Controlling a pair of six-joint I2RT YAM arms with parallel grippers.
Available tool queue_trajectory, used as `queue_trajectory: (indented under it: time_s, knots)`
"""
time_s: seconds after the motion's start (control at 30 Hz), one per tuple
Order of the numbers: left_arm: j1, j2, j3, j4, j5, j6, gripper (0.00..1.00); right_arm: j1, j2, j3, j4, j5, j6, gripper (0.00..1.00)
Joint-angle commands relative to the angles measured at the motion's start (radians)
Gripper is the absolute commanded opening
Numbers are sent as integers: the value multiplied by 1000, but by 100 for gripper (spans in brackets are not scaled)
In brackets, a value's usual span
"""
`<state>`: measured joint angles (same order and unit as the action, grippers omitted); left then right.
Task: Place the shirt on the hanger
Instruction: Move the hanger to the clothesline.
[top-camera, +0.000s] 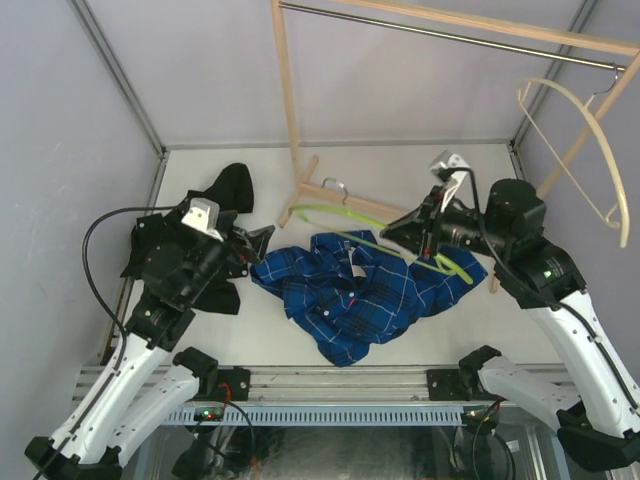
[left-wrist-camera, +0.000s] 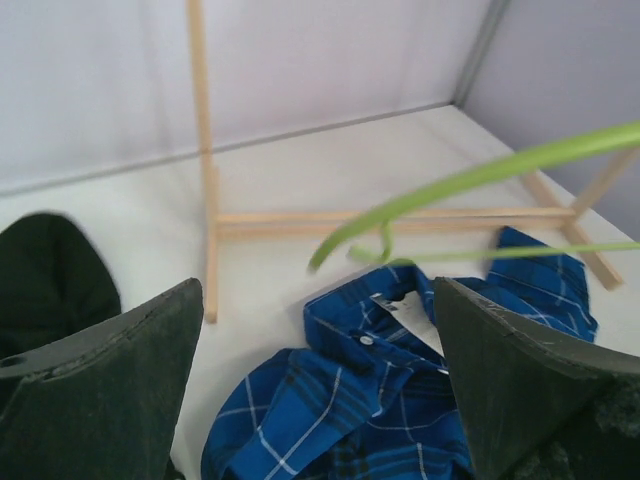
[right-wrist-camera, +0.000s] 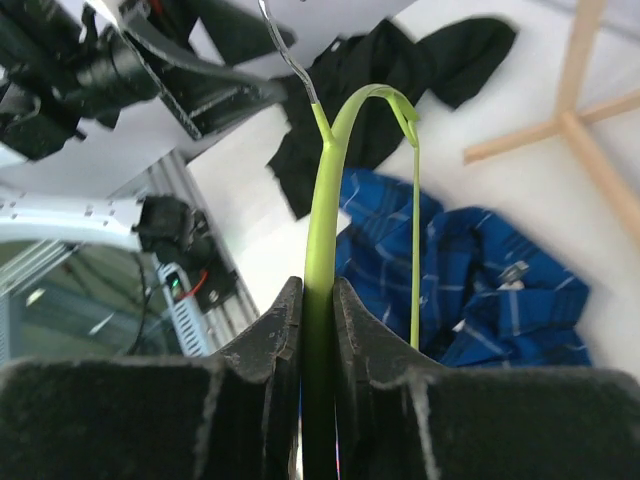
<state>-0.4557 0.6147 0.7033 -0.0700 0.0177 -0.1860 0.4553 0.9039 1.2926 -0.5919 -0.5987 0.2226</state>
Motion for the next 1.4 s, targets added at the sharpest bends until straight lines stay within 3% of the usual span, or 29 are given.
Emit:
queue_trajectory:
  time_s: [0.0,0.17,0.33,0.63,0.83,0.97,1.03,1.23,1.37]
  knots:
    - [-12,-68,-45,208,229,134,99,96,3,-25,-9,-24,9,0]
    - [-107,-105,-65,182,427,334,98,192,12,-31,-14,8,11,0]
    - [-149,-100,-68,141,539,363,97,223,7,-36,-5,-4,14,0]
    - [-181,-26,-15,24,487,443,75,266,-26,-38,16,-97,31,0]
    - [-181,0,6,-2,491,450,53,279,-39,-38,42,-119,56,0]
    - [-181,18,27,-26,496,456,25,281,-34,-38,38,-67,55,0]
    - [-181,21,29,-29,497,458,17,281,-28,-38,25,-17,44,0]
    - [-181,10,30,-36,493,472,2,278,-1,-7,-49,171,-23,23]
    - [-181,3,33,-64,488,492,0,277,3,30,-130,351,-71,42]
